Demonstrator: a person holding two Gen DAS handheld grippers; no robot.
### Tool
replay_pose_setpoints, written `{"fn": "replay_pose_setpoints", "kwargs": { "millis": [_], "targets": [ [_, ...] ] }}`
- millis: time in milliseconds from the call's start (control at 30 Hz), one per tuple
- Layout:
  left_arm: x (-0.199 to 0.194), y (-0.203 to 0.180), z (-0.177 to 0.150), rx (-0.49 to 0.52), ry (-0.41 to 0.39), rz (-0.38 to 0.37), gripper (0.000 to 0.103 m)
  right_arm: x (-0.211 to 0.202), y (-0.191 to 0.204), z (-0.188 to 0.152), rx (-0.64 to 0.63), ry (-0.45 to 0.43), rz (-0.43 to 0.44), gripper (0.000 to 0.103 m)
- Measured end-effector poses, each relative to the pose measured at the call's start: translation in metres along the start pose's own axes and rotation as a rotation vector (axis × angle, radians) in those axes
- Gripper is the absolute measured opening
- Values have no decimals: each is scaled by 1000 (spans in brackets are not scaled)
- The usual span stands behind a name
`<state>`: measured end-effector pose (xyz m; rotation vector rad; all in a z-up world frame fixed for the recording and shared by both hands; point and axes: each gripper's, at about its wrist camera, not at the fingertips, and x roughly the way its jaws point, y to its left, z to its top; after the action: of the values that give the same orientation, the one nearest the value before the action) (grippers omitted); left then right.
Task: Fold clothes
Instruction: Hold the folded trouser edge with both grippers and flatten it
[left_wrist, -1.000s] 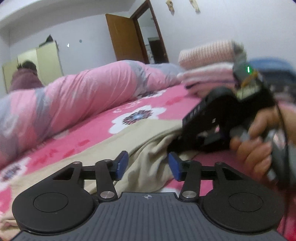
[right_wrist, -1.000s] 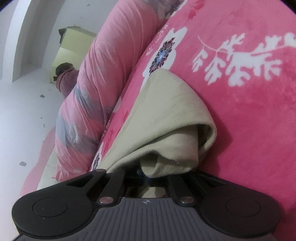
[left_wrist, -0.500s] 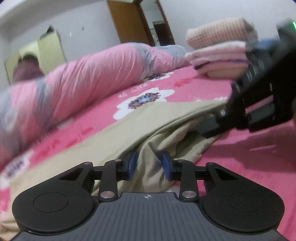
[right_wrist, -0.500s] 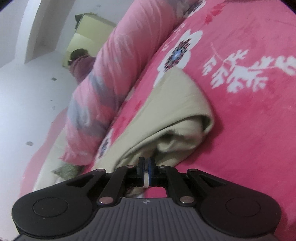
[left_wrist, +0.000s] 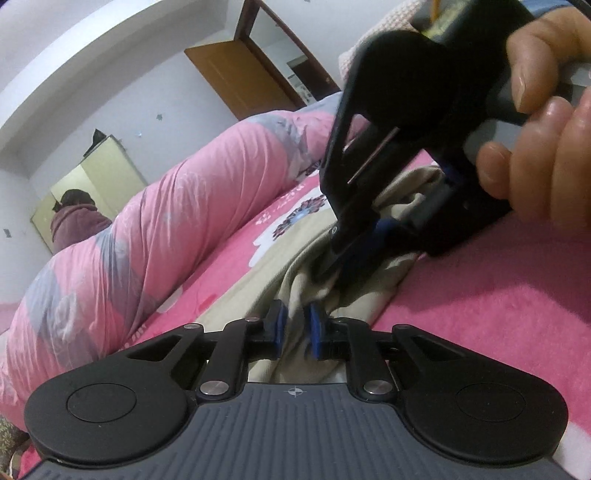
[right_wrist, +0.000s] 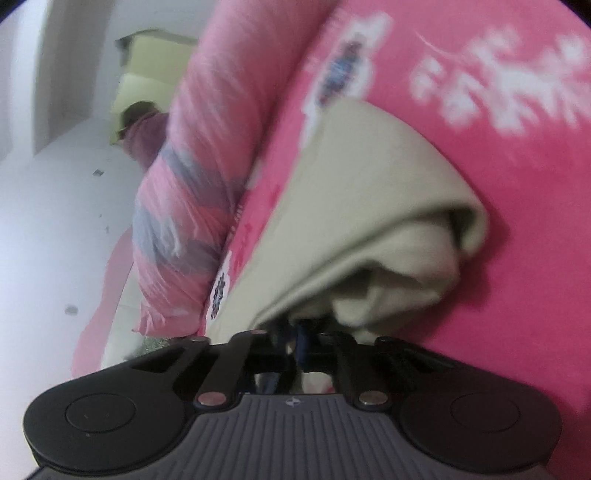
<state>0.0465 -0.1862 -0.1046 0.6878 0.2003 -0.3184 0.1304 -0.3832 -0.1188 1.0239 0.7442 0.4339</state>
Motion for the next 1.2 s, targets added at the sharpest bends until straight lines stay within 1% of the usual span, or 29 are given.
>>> {"fn": "replay_pose_setpoints", "kwargs": {
  "millis": [67, 133, 167, 233, 300, 367, 433, 467, 567, 633, 667, 700, 767, 833, 900, 1000, 1133, 1200],
  "targets": [
    [1, 2, 1, -10, 0, -5, 15, -2, 30, -8, -300, -54, -73, 2],
    [2, 3, 1, -20, 11, -17, 17, 6, 48, -27, -603, -84, -192, 2],
    [3, 5, 1, -26, 18, -24, 19, 11, 51, -34, -688, -82, -236, 2],
    [0, 6, 0, -41, 16, -31, 19, 16, 54, -45, -789, -96, -276, 2],
    [-5, 10, 1, -61, -11, -33, 20, 9, 66, -56, -894, -175, -266, 2],
    [-10, 14, 1, -81, -37, -40, 26, 7, 71, -67, -977, -210, -284, 2],
    [-15, 18, 1, -103, -59, -66, 26, 17, 60, -60, -918, -153, -329, 1],
    [-16, 20, 1, -110, -65, -75, 26, 18, 55, -58, -890, -138, -327, 1],
    [-17, 24, 2, -120, -76, -97, 26, 14, 53, -53, -859, -138, -303, 1],
    [-16, 26, 3, -136, -84, -116, 26, 15, 54, -55, -875, -143, -312, 2],
    [-12, 27, 4, -144, -64, -121, 26, 15, 54, -55, -877, -141, -315, 2],
    [-5, 27, 5, -150, -27, -124, 26, 15, 54, -55, -871, -139, -315, 2],
    [8, 27, 6, -165, 39, -134, 24, 10, 53, -52, -841, -130, -318, 6],
    [14, 28, 5, -189, 68, -148, 24, 3, 54, -49, -790, -120, -343, 20],
    [15, 29, 6, -192, 70, -148, 24, -11, 53, -47, -733, -121, -348, 21],
    [16, 27, 6, -178, 68, -136, 24, -34, 52, -48, -667, -123, -332, 22],
    [15, 25, 6, -162, 66, -123, 24, -39, 59, -47, -669, -128, -292, 20],
    [13, 25, 5, -158, 64, -119, 24, -24, 58, -42, -686, -134, -349, 19]
  ]
}}
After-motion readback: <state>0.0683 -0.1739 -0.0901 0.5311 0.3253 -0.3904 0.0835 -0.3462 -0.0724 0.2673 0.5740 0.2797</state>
